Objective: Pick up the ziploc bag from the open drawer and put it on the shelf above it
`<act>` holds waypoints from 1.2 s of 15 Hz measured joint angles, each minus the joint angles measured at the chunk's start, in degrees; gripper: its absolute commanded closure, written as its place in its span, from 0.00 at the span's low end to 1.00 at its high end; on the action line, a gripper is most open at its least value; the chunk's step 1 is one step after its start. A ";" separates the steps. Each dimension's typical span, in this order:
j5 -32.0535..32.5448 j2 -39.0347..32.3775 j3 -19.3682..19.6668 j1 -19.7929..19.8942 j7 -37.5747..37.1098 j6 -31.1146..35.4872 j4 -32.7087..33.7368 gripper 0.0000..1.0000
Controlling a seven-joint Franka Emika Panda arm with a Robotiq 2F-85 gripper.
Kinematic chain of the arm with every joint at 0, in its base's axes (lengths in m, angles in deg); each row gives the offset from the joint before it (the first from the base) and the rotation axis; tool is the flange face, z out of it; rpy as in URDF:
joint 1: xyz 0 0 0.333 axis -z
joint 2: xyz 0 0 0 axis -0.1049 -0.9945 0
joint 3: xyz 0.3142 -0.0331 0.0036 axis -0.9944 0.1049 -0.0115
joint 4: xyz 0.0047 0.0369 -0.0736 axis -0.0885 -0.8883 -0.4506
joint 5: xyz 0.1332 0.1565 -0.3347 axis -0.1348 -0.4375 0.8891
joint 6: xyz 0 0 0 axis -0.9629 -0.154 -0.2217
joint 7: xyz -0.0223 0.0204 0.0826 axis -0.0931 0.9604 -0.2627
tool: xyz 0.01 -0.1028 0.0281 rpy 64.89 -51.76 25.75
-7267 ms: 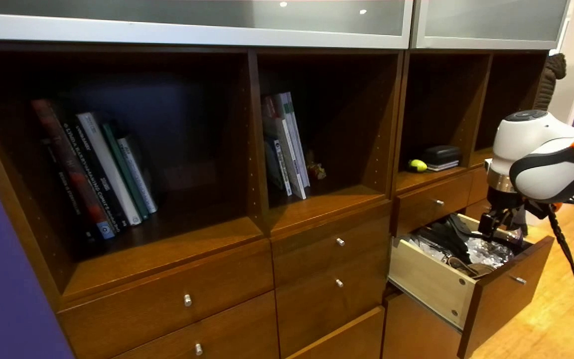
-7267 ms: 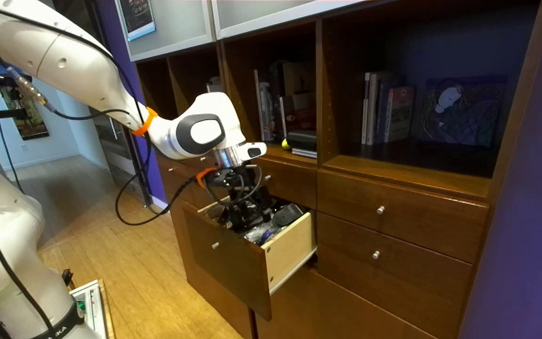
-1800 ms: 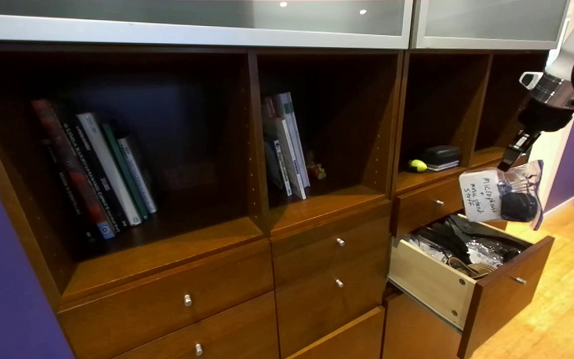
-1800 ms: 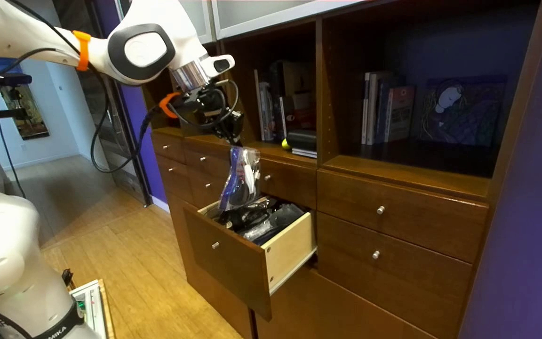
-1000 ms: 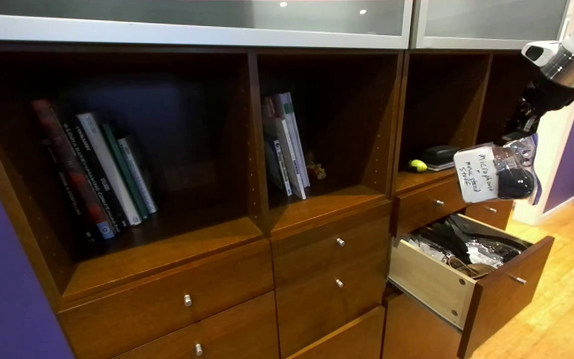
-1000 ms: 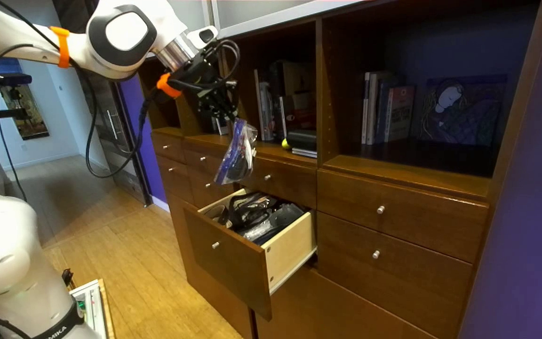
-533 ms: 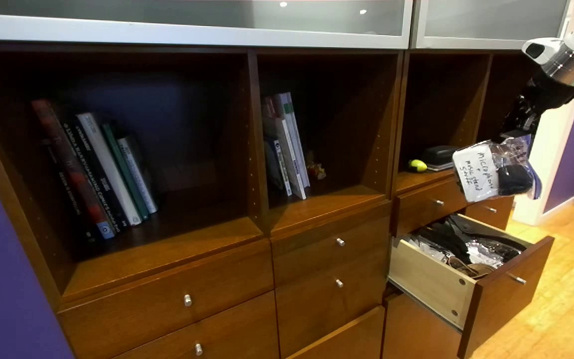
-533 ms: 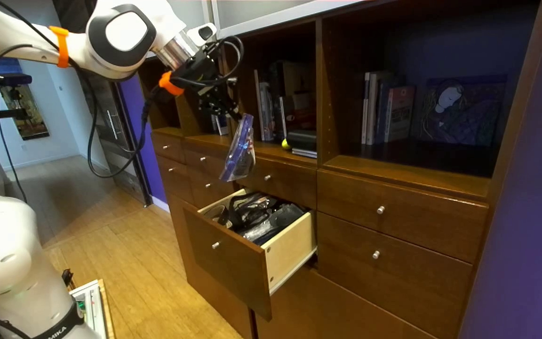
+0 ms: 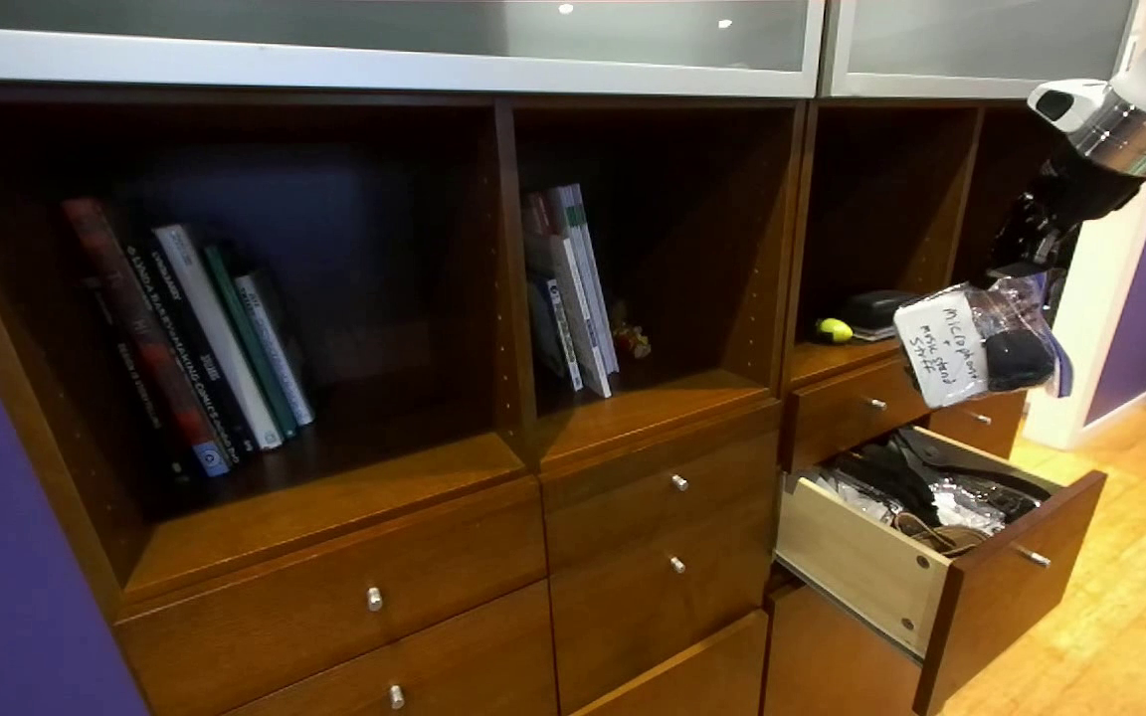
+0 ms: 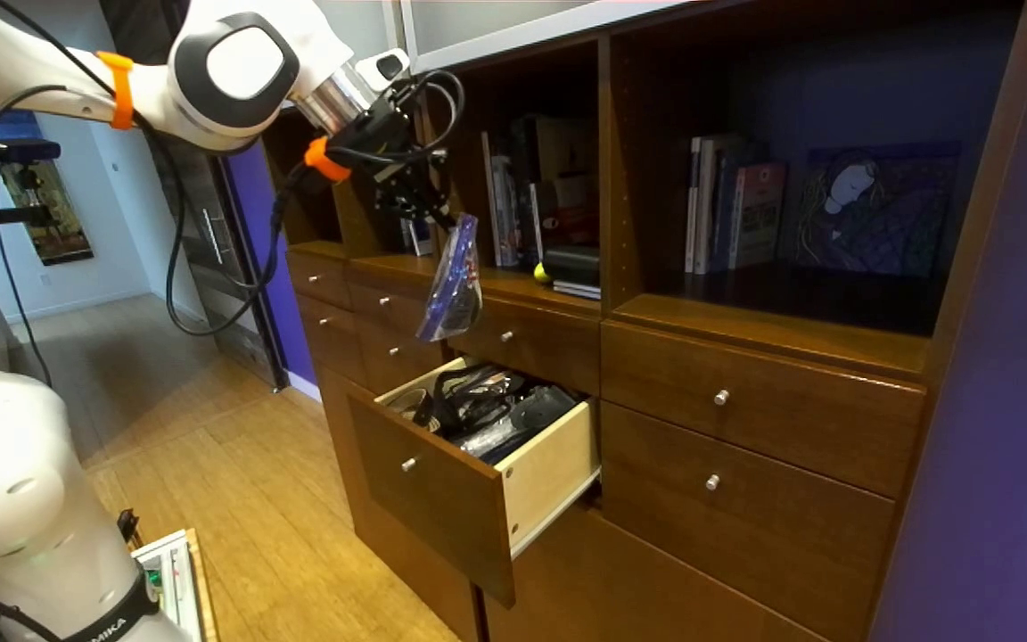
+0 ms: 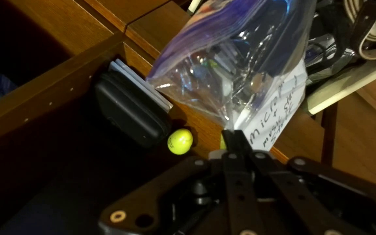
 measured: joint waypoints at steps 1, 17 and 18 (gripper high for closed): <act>0.00 -0.13 -0.09 -0.71 0.20 0.04 0.10 1.00; 0.00 -4.23 -0.54 -2.62 1.44 20.56 1.75 1.00; 0.00 -5.05 -0.46 -2.62 1.44 22.43 1.76 1.00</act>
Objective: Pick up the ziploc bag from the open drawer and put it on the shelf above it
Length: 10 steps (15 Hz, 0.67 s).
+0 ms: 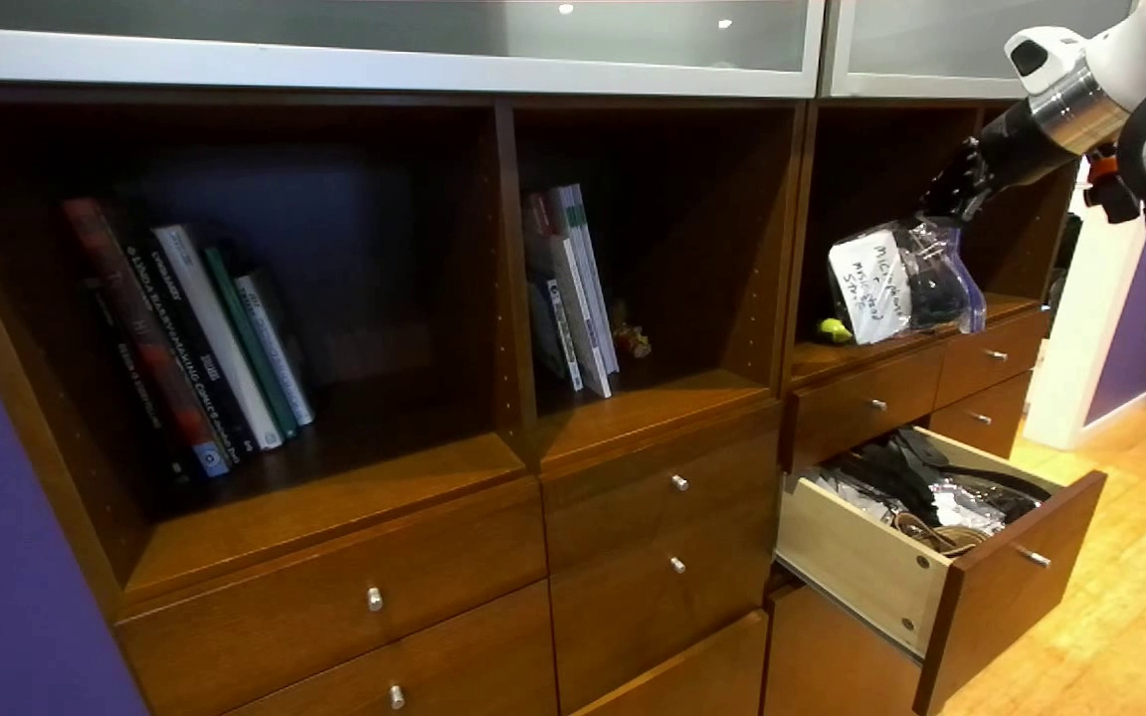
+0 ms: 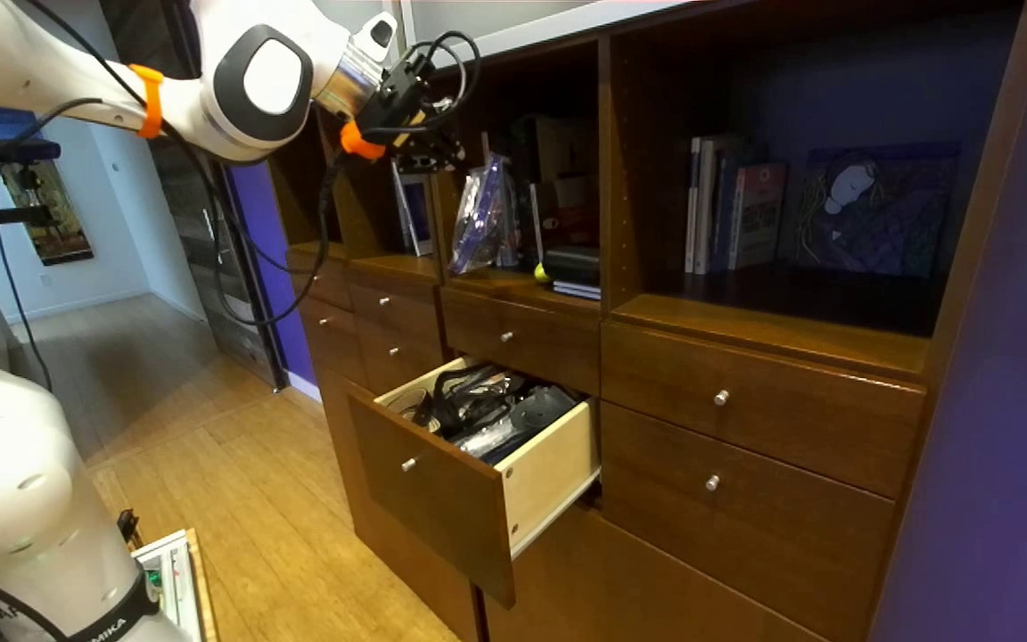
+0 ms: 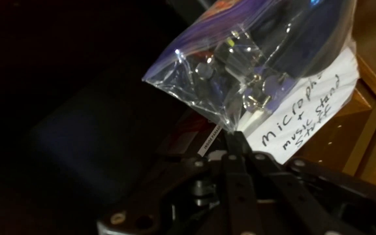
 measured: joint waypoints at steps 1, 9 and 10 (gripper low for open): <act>0.00 -0.88 0.06 0.00 0.00 1.73 0.00 1.00; -0.42 -8.37 1.71 -2.13 0.00 15.24 -0.18 1.00; -0.47 -9.28 2.09 -2.77 0.00 16.63 -0.23 1.00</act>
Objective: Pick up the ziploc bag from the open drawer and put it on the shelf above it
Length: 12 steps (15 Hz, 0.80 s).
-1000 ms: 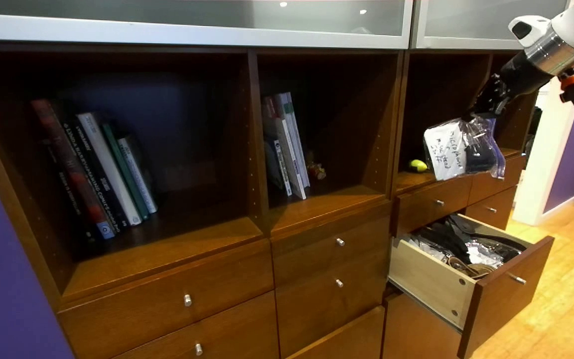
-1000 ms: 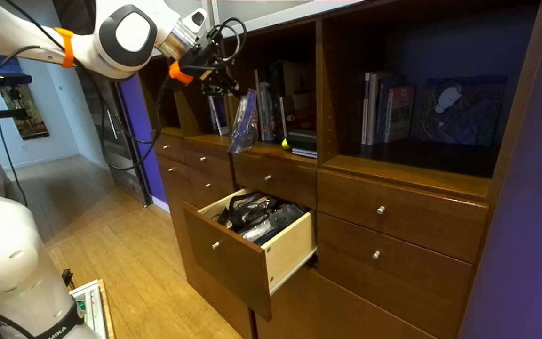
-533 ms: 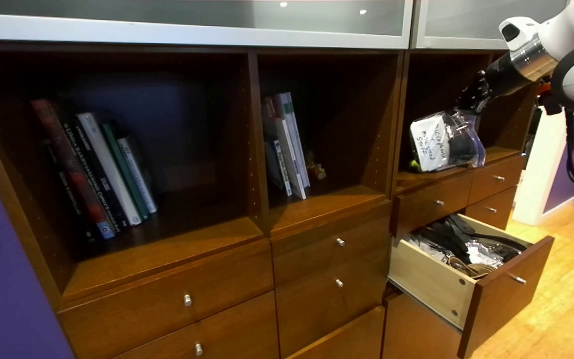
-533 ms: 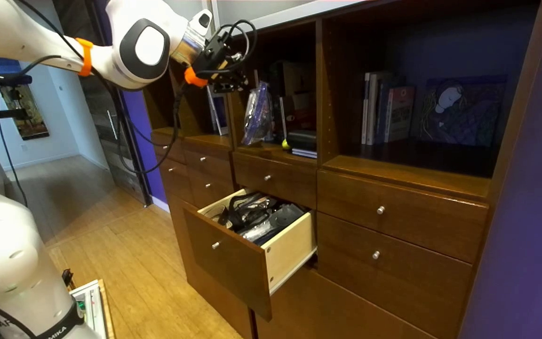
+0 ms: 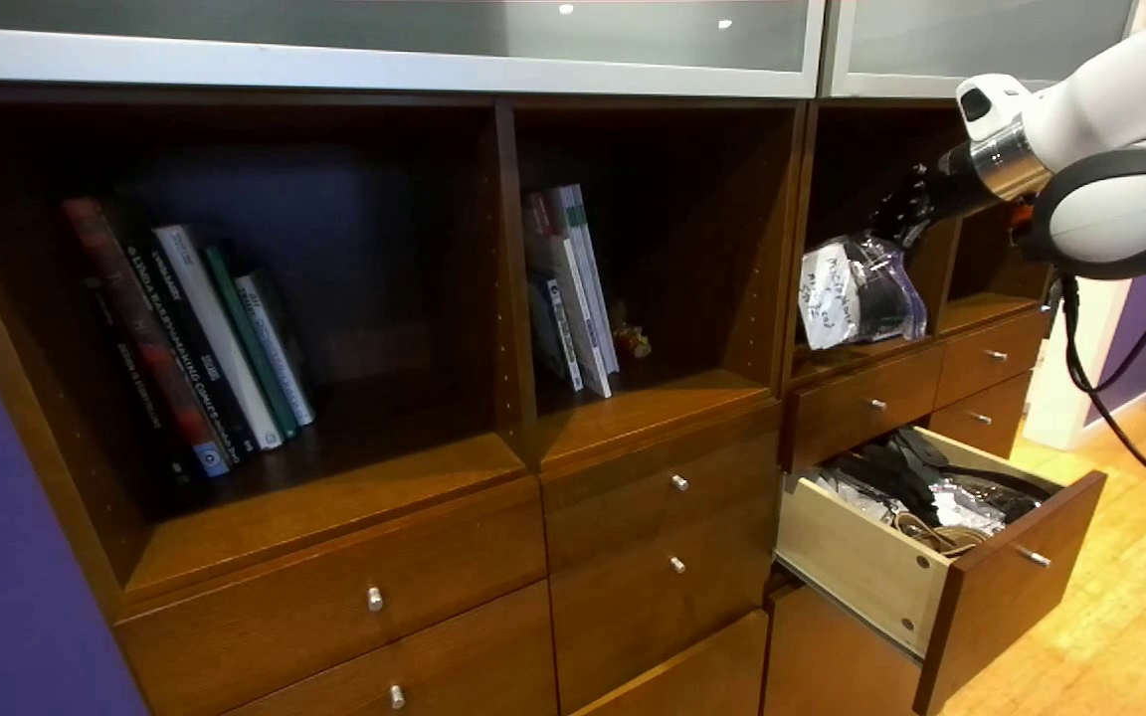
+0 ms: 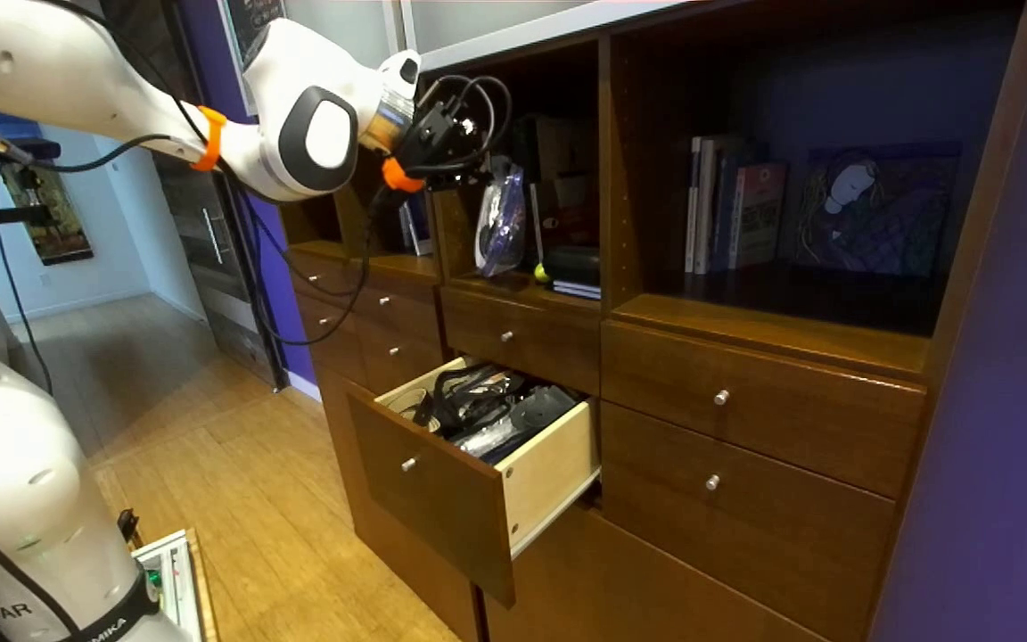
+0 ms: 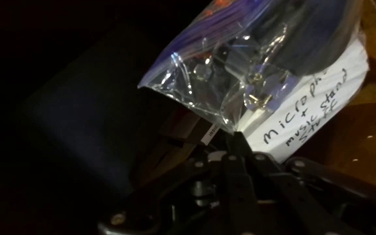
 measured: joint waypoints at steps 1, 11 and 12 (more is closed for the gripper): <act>-0.01 -0.92 0.34 -0.60 0.00 1.30 -0.04 1.00; -0.10 -7.32 5.63 -7.64 0.21 10.37 0.01 1.00; -0.09 -7.60 6.20 -8.16 0.36 10.89 0.02 0.84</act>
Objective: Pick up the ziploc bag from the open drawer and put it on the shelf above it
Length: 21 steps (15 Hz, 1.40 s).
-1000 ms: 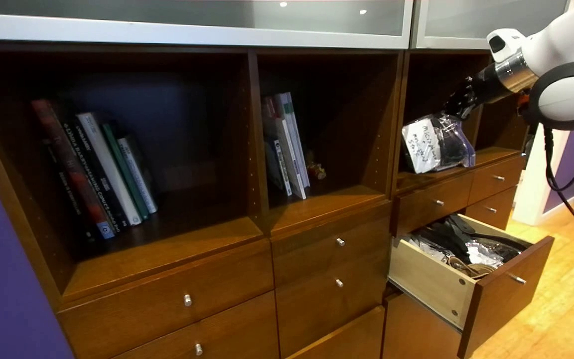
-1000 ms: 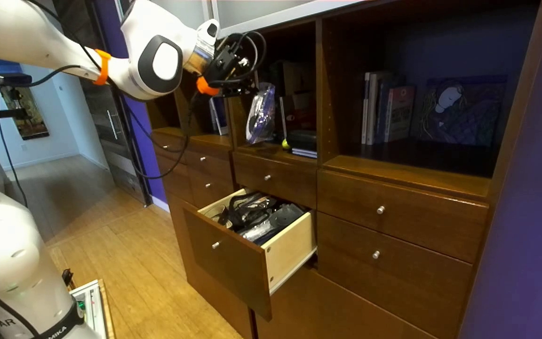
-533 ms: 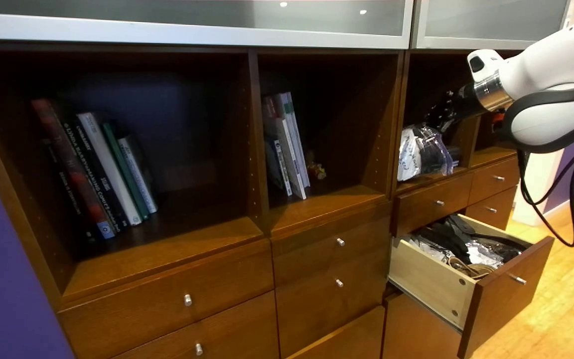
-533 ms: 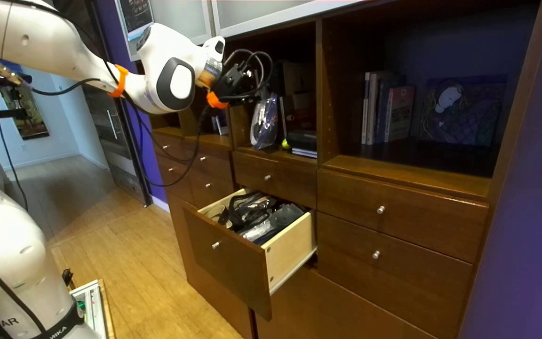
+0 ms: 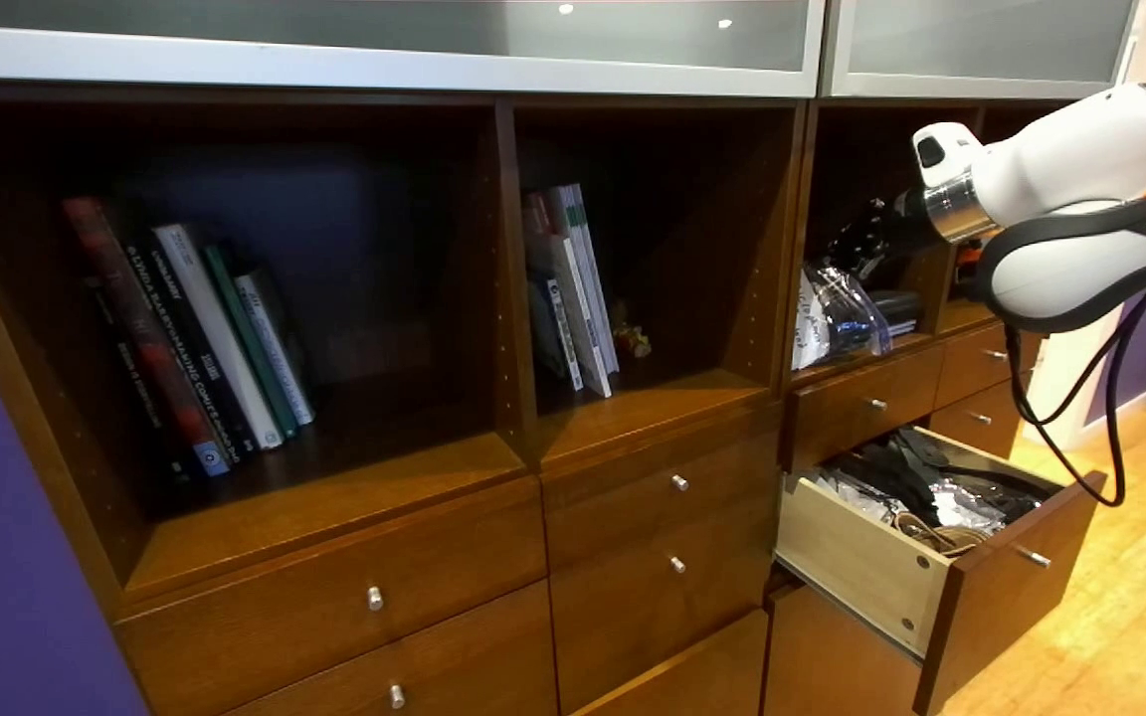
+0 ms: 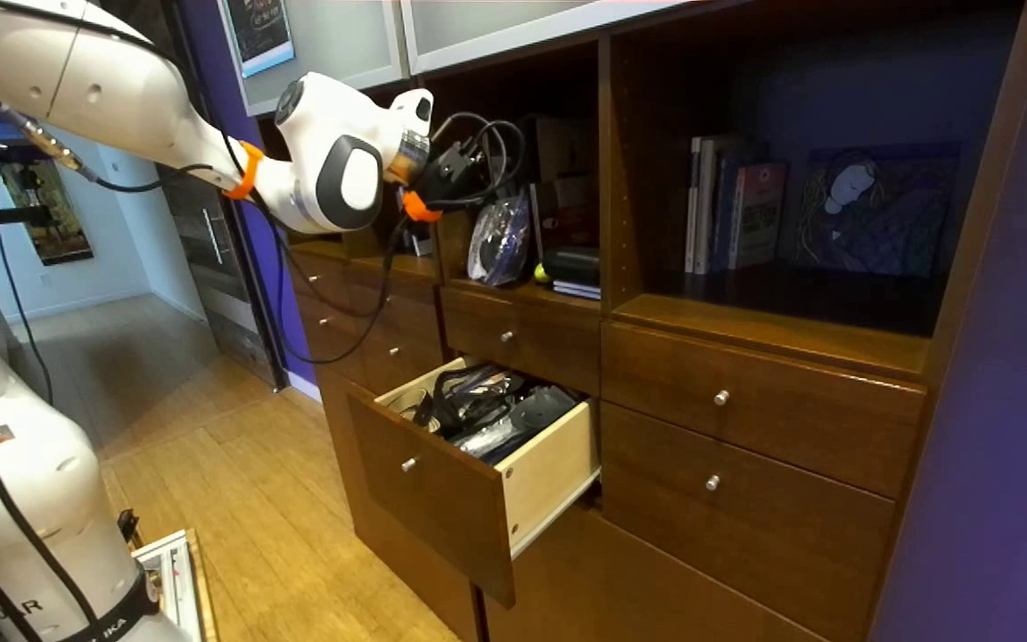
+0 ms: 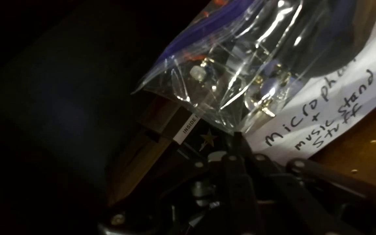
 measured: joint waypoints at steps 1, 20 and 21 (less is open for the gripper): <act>0.02 -0.27 0.55 -0.47 0.15 0.56 0.00 0.72; 0.20 8.72 0.33 1.51 -1.02 -22.01 1.39 0.00; -0.15 10.46 0.34 1.52 -1.54 -25.93 1.37 0.00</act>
